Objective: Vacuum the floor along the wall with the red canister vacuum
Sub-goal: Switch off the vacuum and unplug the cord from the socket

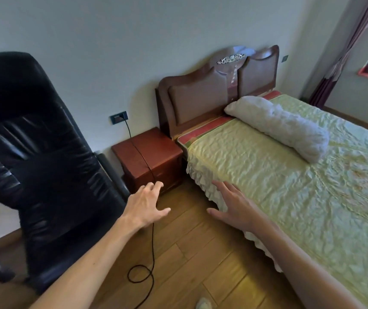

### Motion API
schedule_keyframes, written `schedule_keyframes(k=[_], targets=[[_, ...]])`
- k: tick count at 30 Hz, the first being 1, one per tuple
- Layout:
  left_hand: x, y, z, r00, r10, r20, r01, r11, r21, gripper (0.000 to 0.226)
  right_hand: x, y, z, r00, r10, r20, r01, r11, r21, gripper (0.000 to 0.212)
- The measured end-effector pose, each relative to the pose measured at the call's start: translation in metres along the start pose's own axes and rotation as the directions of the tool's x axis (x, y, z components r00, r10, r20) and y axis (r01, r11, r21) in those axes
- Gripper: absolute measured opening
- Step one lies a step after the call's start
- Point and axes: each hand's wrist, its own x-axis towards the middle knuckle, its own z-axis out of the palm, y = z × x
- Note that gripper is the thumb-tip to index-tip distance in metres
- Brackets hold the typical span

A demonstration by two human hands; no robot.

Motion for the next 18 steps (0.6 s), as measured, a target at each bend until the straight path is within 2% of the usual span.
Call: schedule_keyframes(k=[9,18], targets=[[0.099,-0.007,-0.001,0.989,-0.146,0.029,0.144,0.989,0.045,0.073,0.129,0.055,-0.02,0.993,-0.093,0.079,0.09,0.995,0.041,0.081],[0.203,-0.052,0.002,0.973,-0.232,0.011,0.232,0.972,0.033,0.069,0.263,0.079,-0.02,0.98,-0.144,0.134,0.138,0.989,0.053,0.081]])
